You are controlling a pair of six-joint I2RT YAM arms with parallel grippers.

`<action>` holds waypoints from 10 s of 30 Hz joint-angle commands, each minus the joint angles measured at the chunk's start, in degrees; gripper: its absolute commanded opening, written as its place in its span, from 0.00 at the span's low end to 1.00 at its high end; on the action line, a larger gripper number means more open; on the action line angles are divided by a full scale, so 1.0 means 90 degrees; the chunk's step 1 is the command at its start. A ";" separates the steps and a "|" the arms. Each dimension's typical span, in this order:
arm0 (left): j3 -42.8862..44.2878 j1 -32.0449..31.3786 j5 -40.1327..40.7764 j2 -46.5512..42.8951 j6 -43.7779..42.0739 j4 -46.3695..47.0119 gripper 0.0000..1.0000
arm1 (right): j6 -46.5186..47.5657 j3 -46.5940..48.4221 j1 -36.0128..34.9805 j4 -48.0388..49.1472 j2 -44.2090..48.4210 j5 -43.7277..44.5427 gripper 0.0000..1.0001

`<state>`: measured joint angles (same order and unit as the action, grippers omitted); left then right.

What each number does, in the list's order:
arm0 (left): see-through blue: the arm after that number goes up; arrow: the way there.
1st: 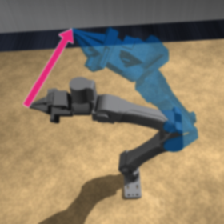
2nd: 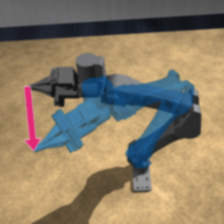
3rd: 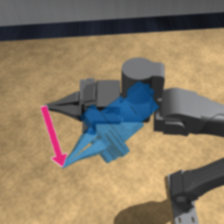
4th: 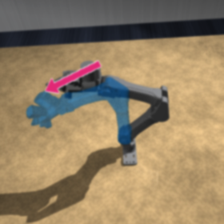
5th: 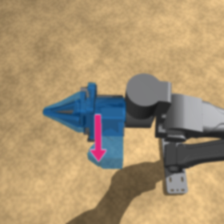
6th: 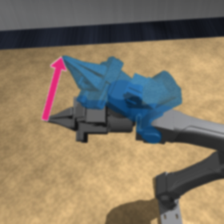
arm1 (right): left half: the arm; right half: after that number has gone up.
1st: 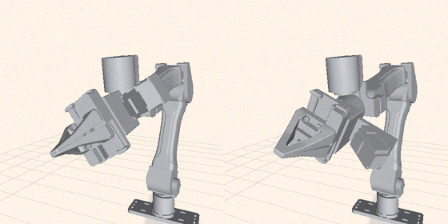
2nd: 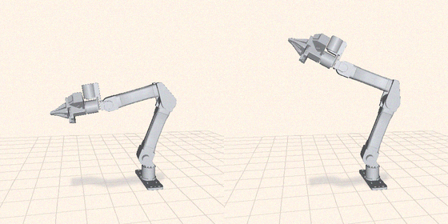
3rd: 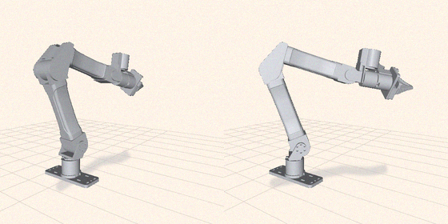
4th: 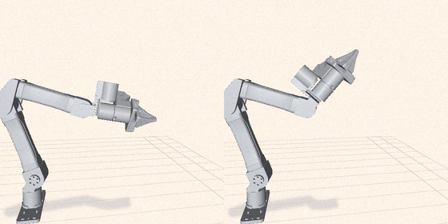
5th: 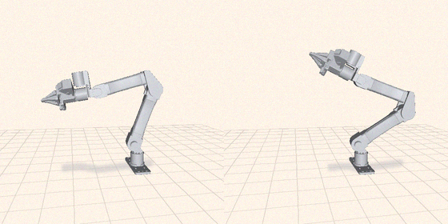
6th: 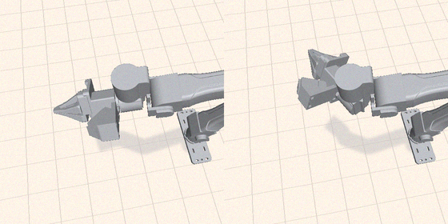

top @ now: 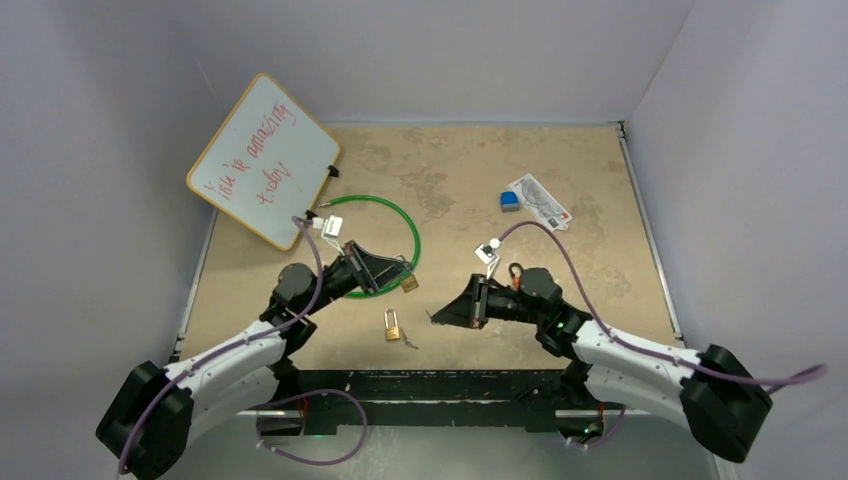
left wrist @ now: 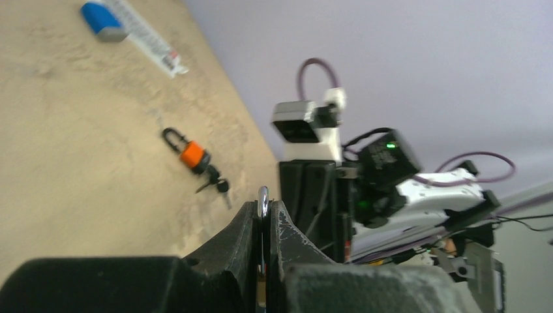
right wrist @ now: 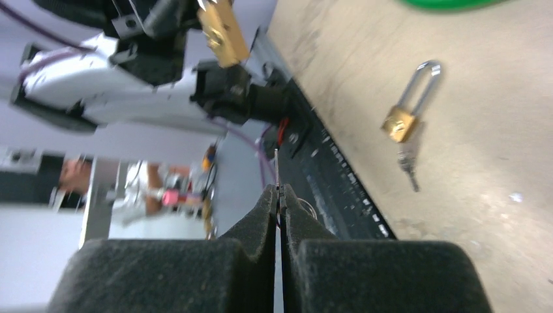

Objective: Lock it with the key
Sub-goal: Lock the lock, then place the lock at the center of the board, then place the key at the center of the board, then pick up the lock from the center of the board, then lock the lock.

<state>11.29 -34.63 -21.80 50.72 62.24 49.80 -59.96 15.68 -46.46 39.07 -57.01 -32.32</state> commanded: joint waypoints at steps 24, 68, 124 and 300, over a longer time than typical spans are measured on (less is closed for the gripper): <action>0.0805 -0.1636 0.1275 0.4224 0.0242 -0.0313 0.00 | 0.0037 0.0534 0.0016 -0.3688 0.0316 0.2649 0.00; 0.1648 -0.1699 0.3125 0.0434 -0.1197 -0.5407 0.65 | -0.0935 0.0756 0.0047 -0.2200 -0.2177 0.2368 0.25; 0.1839 -0.1692 0.3267 -0.0150 -0.1607 -0.6095 0.71 | 0.3095 0.3245 0.2847 -0.7176 -0.3221 0.4763 0.59; 0.3304 -0.0439 -0.2346 0.0265 -0.3369 -0.4466 0.22 | 0.2294 0.2102 0.1431 -0.1665 -0.0423 -0.3380 0.00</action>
<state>38.15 -38.96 -41.54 53.45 33.32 9.08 -39.07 33.47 -33.74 21.78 -62.19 -63.44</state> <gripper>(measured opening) 0.205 0.300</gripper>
